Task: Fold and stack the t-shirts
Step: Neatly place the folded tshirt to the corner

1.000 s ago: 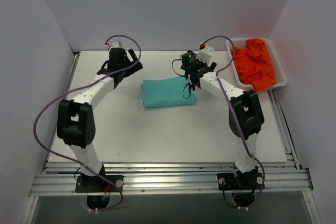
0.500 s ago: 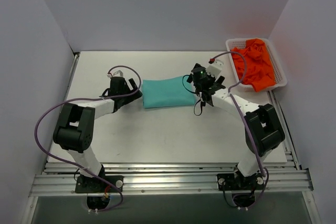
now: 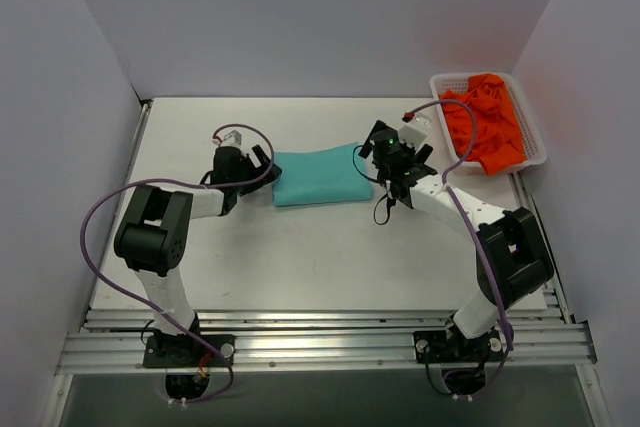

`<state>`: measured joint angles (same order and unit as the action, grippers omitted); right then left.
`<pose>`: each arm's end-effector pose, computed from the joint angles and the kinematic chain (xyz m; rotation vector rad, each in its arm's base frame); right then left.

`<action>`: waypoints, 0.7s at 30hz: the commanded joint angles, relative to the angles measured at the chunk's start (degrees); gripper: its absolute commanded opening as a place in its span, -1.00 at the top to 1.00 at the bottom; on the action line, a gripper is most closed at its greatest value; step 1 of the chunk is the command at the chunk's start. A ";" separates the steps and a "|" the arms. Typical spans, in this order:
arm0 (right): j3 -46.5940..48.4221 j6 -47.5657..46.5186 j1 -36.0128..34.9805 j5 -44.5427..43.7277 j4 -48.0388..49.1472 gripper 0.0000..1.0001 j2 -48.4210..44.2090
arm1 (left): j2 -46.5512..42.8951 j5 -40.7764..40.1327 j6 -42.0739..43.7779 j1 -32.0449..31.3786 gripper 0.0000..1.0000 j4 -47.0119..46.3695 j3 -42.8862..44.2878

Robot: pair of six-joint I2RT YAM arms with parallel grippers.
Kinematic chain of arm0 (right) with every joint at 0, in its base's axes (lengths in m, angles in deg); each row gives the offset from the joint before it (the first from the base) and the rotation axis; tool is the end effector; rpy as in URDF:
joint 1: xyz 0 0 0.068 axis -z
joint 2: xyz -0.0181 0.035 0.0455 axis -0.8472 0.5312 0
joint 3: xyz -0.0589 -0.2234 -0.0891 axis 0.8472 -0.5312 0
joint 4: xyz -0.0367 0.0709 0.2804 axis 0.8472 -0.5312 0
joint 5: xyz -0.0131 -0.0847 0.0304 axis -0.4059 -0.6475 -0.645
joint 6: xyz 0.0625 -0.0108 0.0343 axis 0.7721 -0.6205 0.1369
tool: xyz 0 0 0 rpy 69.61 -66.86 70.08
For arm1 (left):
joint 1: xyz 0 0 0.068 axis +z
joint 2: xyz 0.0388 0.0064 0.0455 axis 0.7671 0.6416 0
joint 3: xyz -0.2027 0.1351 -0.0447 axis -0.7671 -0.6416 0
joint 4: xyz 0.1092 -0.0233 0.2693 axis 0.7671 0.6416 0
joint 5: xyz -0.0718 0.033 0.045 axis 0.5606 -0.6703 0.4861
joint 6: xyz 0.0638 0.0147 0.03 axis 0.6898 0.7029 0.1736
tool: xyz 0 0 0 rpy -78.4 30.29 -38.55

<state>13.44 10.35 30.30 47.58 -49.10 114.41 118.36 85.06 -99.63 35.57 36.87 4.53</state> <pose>0.3822 0.1642 0.2156 0.5329 1.7934 0.2523 0.4009 -0.1108 0.0813 -0.4012 2.1567 -0.6654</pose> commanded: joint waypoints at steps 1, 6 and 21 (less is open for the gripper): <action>-0.35 -0.62 0.28 -1.39 1.30 -1.00 -1.11 | 2.25 2.00 -0.92 -0.07 -0.89 -2.26 0.14; -0.43 -0.01 0.28 -1.83 1.04 -1.00 -0.84 | 0.76 1.83 -2.94 -0.15 -0.93 -6.03 -2.40; -0.79 0.43 0.20 -1.21 1.48 -1.00 0.56 | -7.34 2.60 -8.30 -0.07 -0.98 -23.32 -13.66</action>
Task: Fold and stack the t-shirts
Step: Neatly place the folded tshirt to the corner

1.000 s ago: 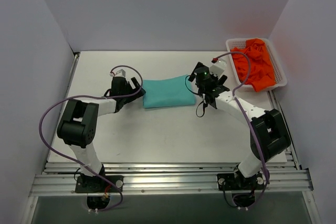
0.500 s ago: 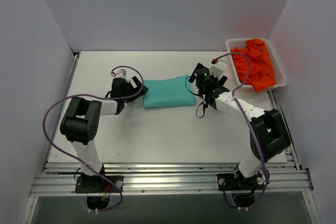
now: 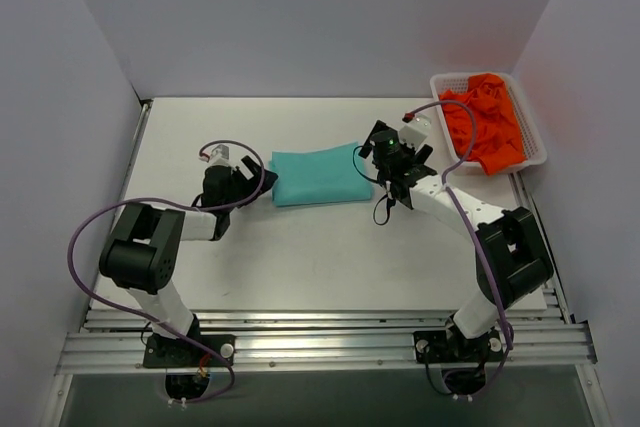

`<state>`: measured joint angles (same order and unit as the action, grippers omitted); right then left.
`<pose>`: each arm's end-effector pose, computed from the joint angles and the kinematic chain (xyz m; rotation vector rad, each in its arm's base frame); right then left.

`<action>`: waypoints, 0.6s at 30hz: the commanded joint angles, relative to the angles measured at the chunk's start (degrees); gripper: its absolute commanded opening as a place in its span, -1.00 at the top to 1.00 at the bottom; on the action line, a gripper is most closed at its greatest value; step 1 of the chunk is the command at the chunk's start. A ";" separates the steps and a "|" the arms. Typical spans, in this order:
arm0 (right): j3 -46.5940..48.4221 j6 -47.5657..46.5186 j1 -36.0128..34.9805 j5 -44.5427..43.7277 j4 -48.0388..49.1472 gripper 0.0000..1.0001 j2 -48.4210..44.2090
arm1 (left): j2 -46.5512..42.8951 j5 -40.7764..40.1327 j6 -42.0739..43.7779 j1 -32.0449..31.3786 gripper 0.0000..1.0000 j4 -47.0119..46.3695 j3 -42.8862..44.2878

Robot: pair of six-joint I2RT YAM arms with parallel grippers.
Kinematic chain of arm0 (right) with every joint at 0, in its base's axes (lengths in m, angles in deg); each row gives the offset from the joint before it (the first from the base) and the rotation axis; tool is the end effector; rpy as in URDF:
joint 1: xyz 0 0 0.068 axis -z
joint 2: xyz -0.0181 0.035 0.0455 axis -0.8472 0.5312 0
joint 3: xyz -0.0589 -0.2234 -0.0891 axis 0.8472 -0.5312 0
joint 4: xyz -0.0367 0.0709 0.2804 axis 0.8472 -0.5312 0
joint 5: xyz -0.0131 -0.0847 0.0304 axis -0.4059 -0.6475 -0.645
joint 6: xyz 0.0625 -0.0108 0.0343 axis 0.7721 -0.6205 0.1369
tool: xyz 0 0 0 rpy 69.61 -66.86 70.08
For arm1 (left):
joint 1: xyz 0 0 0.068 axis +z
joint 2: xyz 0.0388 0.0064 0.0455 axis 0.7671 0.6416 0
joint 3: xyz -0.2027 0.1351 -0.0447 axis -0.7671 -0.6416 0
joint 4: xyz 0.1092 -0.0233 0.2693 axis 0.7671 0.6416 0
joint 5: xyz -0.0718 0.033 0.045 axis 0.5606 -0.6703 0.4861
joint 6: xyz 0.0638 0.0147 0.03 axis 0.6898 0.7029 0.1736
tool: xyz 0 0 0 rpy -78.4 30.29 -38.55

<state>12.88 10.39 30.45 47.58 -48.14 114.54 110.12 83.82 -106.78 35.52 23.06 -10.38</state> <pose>0.3822 0.1630 0.2129 0.5365 1.7883 0.2539 0.3540 -0.0977 0.0806 -0.5110 2.0176 -0.7619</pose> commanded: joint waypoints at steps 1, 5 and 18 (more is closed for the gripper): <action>-0.31 0.47 0.04 -1.21 0.60 -1.00 0.52 | 1.78 5.95 -2.29 -0.11 -0.98 -11.19 0.99; -0.31 0.39 0.13 -1.21 0.52 -1.00 0.79 | 7.14 11.41 -5.46 -0.11 -0.98 -20.33 1.68; -0.31 0.56 0.22 -0.95 0.69 -1.00 1.84 | 16.03 14.60 -4.15 -0.46 -0.46 -11.66 8.54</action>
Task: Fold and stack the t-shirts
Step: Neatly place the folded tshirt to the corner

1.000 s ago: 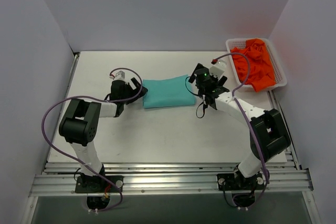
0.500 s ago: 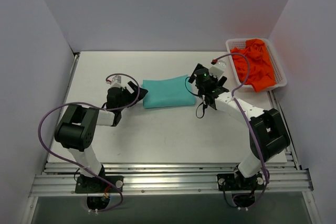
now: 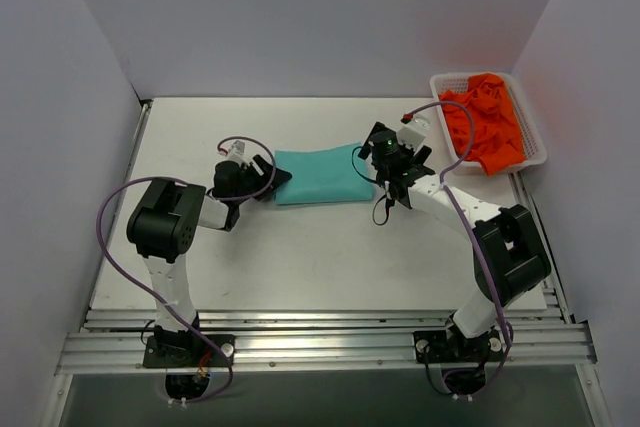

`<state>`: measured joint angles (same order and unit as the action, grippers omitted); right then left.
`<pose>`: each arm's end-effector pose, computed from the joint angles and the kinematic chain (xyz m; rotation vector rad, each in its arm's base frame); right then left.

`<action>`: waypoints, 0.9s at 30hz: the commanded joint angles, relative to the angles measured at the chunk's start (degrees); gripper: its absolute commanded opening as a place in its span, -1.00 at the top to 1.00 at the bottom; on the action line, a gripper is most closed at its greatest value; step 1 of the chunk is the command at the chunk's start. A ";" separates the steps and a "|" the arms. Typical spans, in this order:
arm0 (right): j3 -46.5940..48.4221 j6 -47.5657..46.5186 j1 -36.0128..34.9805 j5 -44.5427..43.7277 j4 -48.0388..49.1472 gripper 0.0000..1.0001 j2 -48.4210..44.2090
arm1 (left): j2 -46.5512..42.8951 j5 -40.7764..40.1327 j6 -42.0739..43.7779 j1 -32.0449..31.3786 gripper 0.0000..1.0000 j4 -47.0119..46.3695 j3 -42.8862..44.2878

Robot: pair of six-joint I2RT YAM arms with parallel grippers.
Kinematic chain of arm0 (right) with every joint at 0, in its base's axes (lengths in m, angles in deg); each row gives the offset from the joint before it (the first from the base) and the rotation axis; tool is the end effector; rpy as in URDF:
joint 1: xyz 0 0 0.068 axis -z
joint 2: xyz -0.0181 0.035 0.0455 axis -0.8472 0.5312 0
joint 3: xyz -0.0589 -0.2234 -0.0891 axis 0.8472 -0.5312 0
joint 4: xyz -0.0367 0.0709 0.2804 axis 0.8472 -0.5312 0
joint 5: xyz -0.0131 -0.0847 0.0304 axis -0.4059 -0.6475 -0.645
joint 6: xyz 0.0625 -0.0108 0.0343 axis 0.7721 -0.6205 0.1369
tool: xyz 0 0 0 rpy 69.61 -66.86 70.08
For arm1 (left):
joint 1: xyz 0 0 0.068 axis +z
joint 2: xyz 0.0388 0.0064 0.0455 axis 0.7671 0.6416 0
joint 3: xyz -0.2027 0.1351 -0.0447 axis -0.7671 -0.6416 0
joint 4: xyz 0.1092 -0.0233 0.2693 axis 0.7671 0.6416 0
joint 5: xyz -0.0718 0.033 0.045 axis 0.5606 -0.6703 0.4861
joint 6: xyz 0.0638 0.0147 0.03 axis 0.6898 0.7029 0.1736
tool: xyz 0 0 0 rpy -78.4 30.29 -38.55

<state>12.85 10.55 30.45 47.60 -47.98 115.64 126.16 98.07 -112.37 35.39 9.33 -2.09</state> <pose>0.3839 0.1639 0.2055 0.5365 1.8027 0.2456 0.3840 -0.1213 0.0515 -0.4081 1.9921 -1.0889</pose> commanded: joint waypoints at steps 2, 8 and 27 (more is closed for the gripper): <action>-0.37 0.50 0.31 -0.80 0.80 -1.00 0.92 | -0.98 -0.37 2.50 -0.33 -0.29 5.40 0.70; -0.46 0.50 0.31 -0.27 1.07 -1.00 1.19 | -1.51 -3.88 5.49 -0.59 0.76 12.86 3.15; -3.36 0.59 1.36 1.66 2.73 -1.00 -2.77 | 4.02 -17.59 17.78 14.42 0.95 58.56 43.47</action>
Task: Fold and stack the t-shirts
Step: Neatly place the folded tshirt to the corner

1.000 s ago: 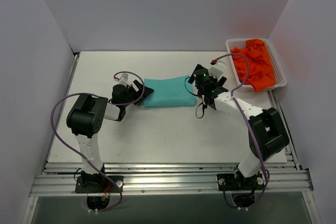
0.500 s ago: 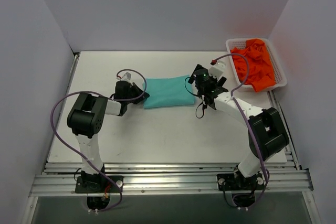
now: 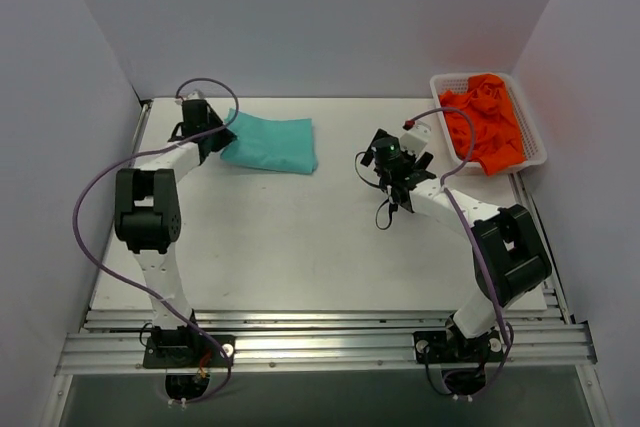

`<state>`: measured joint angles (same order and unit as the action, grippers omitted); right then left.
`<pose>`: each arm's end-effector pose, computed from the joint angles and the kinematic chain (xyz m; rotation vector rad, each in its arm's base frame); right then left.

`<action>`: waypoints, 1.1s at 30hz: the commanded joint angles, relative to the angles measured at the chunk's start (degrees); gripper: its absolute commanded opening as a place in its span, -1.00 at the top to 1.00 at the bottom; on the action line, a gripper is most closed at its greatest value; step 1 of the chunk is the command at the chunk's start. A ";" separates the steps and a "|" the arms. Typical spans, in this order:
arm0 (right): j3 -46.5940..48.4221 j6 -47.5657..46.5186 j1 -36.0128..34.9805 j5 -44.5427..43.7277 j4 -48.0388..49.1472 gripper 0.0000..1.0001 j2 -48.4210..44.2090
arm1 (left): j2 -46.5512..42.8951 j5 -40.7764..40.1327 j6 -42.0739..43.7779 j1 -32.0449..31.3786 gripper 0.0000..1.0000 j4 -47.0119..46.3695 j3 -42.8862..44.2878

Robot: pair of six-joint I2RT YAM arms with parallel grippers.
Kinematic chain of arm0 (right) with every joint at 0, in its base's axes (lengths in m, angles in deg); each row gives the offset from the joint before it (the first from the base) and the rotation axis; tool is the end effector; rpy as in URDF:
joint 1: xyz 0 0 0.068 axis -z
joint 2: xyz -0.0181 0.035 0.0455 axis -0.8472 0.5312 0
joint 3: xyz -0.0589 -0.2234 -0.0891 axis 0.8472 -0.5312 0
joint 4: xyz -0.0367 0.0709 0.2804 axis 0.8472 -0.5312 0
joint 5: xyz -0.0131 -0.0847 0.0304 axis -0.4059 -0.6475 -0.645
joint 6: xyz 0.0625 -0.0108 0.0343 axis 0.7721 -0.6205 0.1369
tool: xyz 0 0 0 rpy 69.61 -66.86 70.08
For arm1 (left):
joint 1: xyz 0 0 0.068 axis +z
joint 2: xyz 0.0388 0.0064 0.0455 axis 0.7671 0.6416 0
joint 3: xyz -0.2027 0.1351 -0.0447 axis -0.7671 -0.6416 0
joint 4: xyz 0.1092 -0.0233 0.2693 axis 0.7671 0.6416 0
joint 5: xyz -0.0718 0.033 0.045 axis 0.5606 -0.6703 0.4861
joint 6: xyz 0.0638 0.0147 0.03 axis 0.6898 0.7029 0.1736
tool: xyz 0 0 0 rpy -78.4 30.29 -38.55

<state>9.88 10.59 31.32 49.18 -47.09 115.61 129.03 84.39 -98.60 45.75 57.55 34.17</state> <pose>0.3799 0.1563 0.1876 0.5303 1.8414 0.2383 0.5027 -0.0442 0.1395 -0.5823 2.1200 -0.5348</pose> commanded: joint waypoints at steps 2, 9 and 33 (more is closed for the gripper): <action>-0.65 0.63 0.75 0.70 2.36 -1.00 -3.01 | 1.95 -4.79 6.04 7.32 0.95 13.35 10.48; -0.30 0.63 1.19 3.34 3.69 -1.00 -1.96 | 4.06 -10.50 12.46 15.58 0.95 20.47 19.89; 3.82 0.89 -3.20 -0.08 0.53 -1.00 2.18 | -24.93 -2.96 11.31 14.98 -0.88 2.93 0.92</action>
<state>9.90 11.40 30.76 52.76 -44.95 118.54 105.92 75.99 -90.86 63.06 68.45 36.66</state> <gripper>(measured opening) 0.998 0.940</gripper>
